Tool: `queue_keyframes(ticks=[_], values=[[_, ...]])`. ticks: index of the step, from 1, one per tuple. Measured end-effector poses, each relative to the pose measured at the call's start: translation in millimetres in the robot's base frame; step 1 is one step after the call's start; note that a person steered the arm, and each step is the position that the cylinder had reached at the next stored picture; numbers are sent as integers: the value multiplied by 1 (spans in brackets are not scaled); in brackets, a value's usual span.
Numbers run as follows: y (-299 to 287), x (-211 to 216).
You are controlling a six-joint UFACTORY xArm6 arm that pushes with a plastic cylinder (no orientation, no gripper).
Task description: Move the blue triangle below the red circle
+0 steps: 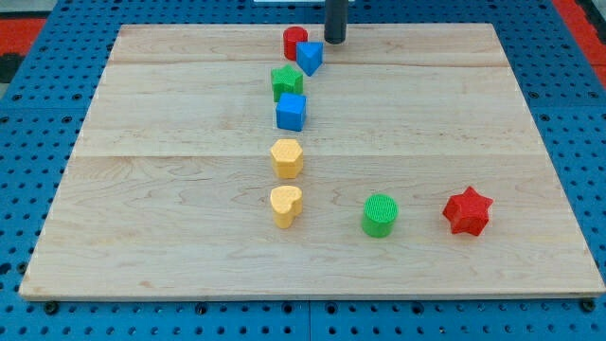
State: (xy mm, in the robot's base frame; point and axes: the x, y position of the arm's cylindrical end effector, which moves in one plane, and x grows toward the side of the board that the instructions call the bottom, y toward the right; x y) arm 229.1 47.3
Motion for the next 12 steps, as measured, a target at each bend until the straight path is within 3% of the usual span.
queue_keyframes(ticks=[2, 6, 8, 10, 12], values=[[-30, 11], [-3, 25], [-44, 36], [-3, 40], [-12, 72]])
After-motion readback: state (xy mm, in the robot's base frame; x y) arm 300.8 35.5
